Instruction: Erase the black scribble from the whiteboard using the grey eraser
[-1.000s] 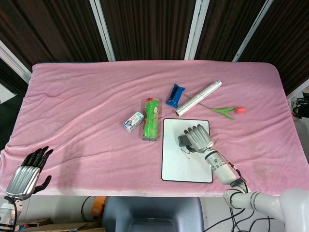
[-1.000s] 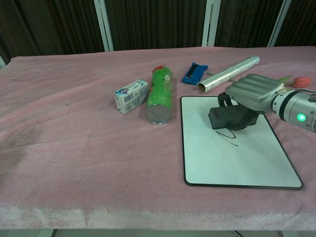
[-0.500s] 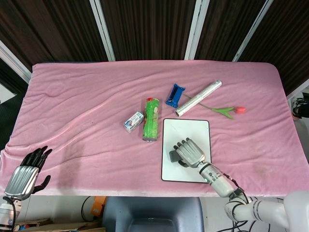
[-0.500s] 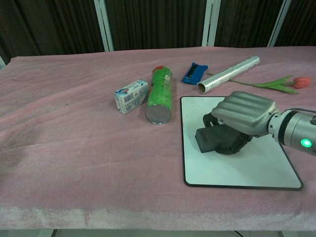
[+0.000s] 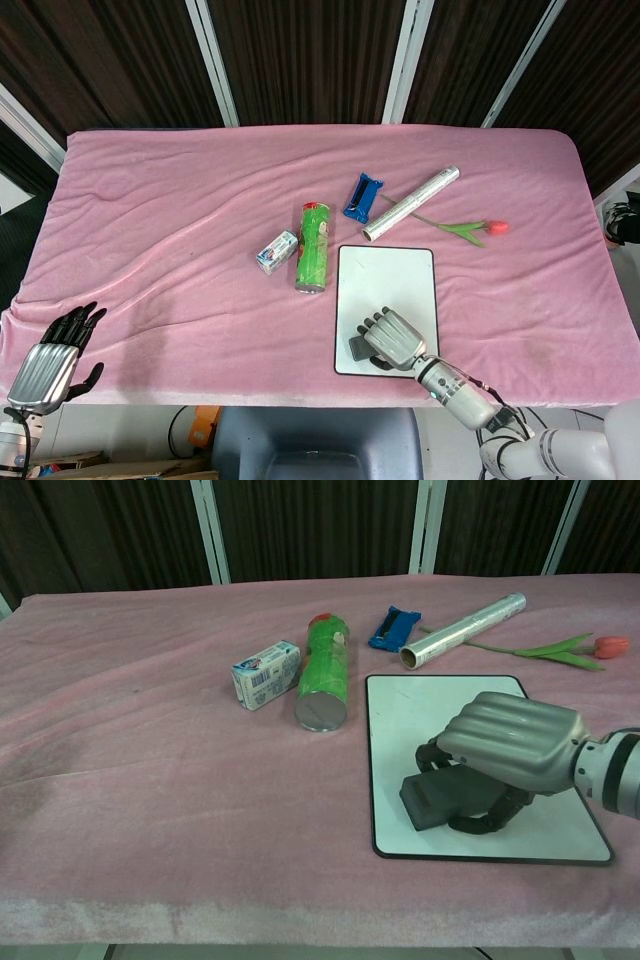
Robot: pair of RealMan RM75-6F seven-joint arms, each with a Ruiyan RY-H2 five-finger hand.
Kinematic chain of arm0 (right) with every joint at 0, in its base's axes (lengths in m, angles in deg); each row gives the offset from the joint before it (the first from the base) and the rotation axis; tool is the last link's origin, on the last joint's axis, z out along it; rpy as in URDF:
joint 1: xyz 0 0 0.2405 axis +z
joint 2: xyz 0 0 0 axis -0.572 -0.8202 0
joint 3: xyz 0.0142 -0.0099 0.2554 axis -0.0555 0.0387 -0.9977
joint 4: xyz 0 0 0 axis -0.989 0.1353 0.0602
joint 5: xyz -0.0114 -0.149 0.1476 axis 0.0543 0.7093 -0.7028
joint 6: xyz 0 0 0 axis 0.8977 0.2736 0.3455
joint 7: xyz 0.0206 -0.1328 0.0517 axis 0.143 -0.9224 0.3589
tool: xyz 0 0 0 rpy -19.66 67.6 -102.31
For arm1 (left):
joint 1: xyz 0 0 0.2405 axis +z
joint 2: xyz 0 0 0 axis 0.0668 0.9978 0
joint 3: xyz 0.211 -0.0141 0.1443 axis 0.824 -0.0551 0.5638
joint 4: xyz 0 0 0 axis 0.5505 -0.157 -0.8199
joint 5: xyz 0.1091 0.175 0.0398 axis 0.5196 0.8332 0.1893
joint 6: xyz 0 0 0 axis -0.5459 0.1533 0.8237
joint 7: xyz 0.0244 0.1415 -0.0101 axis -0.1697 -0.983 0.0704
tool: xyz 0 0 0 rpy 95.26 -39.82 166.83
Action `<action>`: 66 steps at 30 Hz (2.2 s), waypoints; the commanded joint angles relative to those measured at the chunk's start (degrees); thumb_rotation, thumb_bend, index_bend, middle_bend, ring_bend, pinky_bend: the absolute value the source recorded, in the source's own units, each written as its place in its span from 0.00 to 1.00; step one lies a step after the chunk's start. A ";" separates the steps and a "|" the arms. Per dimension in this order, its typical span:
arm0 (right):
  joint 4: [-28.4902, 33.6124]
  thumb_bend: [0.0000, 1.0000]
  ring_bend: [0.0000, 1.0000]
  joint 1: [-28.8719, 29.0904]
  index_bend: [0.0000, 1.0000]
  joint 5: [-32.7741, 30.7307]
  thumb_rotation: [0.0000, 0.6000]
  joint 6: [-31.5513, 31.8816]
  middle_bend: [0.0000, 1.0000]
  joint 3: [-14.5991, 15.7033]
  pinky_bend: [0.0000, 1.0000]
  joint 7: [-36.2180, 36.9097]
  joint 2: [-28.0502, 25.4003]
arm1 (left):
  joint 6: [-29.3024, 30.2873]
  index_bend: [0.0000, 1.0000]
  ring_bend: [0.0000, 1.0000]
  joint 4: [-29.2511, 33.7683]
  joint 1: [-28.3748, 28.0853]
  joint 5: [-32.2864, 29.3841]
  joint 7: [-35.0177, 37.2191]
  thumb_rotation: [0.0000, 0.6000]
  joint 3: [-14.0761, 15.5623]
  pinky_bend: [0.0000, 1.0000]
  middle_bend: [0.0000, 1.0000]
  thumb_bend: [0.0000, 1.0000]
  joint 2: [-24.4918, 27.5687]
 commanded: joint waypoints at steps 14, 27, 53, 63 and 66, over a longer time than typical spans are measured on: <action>-10.87 0.42 0.68 -0.38 0.99 -2.33 1.00 1.64 0.68 -5.76 0.61 3.43 2.32 | -0.43 0.00 0.00 0.13 -0.12 -0.42 -0.58 1.00 -0.11 0.12 0.00 0.39 -0.12; -13.09 0.42 0.68 -1.48 0.99 -4.08 1.00 4.63 0.68 -9.95 0.61 10.17 -0.83 | 0.06 0.00 0.00 -0.02 -0.02 0.01 0.01 1.00 -0.11 0.12 0.00 0.39 -0.10; -26.81 0.42 0.54 -7.08 0.65 -0.78 1.00 -0.67 0.60 -4.09 0.60 29.06 -4.53 | -0.67 0.00 0.00 0.45 -0.29 -0.85 -0.62 1.00 -0.36 0.12 0.00 0.39 -0.32; -18.19 0.34 0.32 -8.72 0.12 -1.76 1.00 -0.62 0.33 -4.23 0.49 29.96 -11.38 | -0.17 0.00 0.00 0.37 -0.03 -0.58 0.14 1.00 -0.27 0.12 0.00 0.39 -0.02; -15.63 0.32 0.29 -9.18 0.06 -1.62 1.00 -0.11 0.29 -4.12 0.48 30.74 -13.16 | -0.10 0.00 0.00 0.40 0.00 -0.56 0.21 1.00 -0.27 0.12 0.00 0.39 0.02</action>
